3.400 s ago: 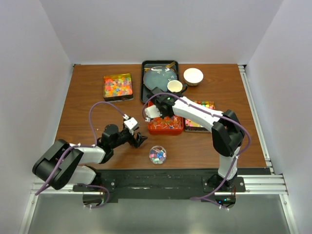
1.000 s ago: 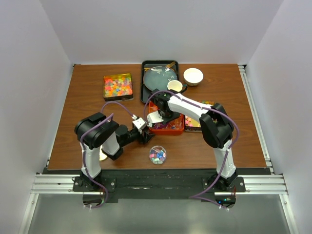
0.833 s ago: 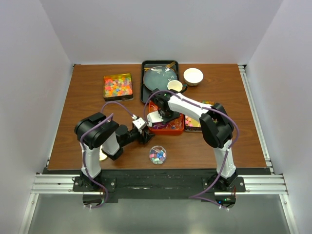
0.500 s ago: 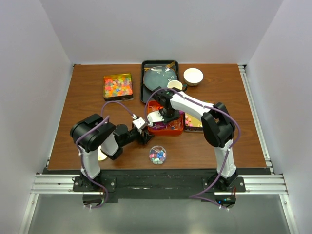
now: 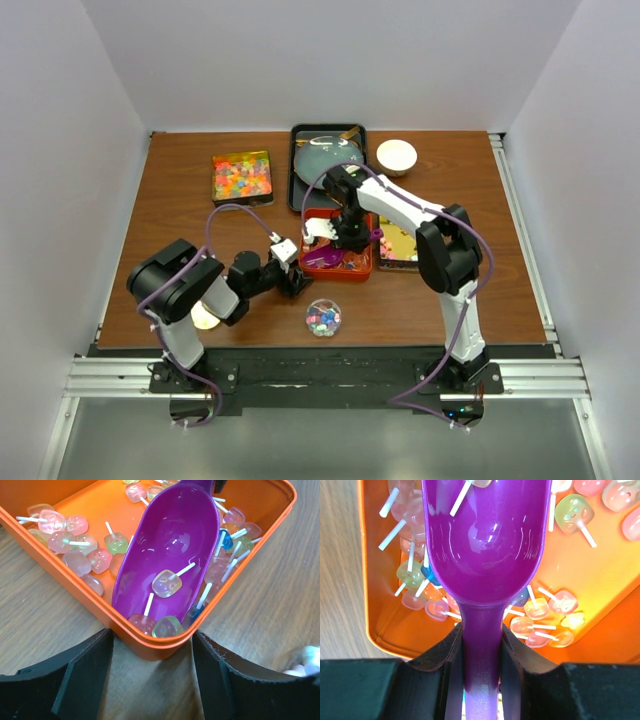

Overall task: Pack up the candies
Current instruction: Scoop the fake candies from the storage box.

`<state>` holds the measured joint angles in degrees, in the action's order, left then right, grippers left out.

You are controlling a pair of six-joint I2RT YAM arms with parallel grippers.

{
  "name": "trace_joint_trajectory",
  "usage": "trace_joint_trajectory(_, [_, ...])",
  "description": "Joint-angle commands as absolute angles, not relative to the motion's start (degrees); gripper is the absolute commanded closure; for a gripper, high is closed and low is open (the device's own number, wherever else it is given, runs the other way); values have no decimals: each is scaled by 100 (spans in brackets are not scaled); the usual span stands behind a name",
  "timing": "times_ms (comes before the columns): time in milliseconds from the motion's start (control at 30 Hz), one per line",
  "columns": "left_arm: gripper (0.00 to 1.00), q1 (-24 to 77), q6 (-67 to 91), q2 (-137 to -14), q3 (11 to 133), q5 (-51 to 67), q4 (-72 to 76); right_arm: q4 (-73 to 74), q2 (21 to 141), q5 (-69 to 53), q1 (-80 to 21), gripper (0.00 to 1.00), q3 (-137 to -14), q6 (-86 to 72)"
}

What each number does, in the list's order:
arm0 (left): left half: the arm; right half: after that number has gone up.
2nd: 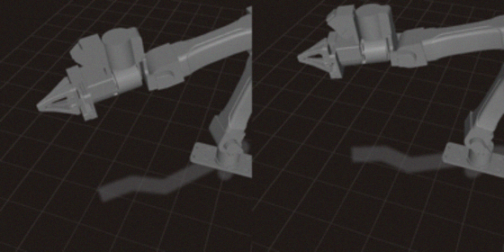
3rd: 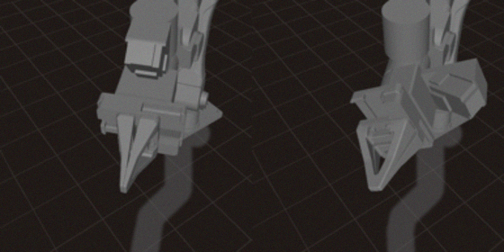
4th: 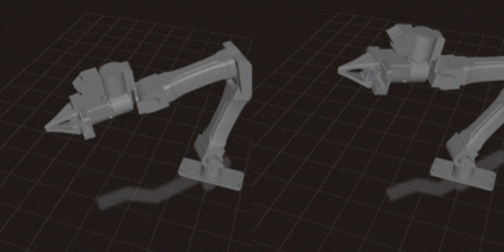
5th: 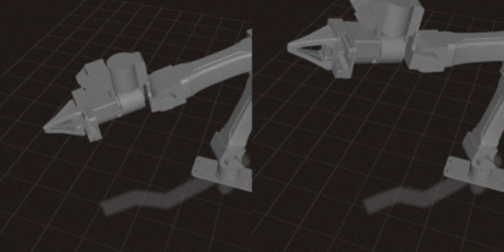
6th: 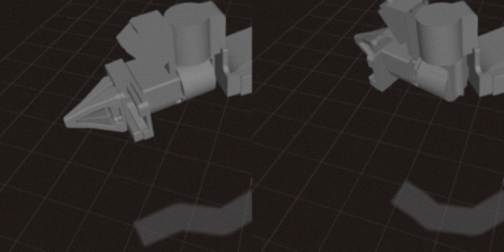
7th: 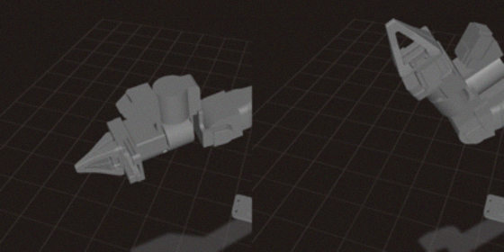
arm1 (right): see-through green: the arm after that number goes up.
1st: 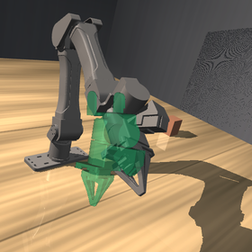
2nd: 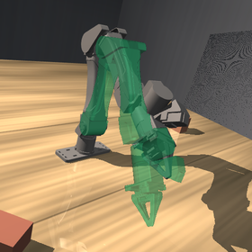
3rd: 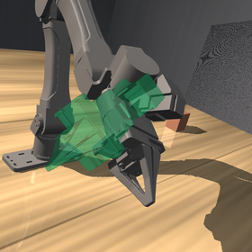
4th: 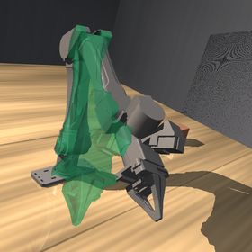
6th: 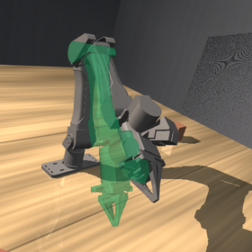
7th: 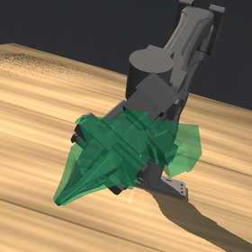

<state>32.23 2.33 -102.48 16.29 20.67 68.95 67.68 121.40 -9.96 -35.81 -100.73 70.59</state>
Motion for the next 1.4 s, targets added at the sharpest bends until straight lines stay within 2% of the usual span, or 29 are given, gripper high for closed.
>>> trace_joint_trajectory(0, [30,3182,70,-9853,2012,2180,6733,6285,11558,-2329,-3753,100,-9608,6786])
trace_joint_trajectory(433, [28,3059,-431,-8781,2636,2276,4318,5134,11154,-2698,-3367,100,-8921,5248])
trace_joint_trajectory(700, [25,2647,-449,-7850,2821,2627,2885,4615,10837,-2847,-3155,100,-8482,5019])
trace_joint_trajectory(1100, [24,1987,-711,-7497,3664,2487,1311,4508,10415,-2821,-2866,100,-8025,5229])
trace_joint_trajectory(1300, [18,1872,-1063,-7532,4157,2207,1029,4728,9854,-2769,-2760,100,-7902,5440])
trace_joint_trajectory(1367, [11,1863,-1081,-7541,4219,2180,1011,4859,9678,-2690,-2751,100,-7858,5554])
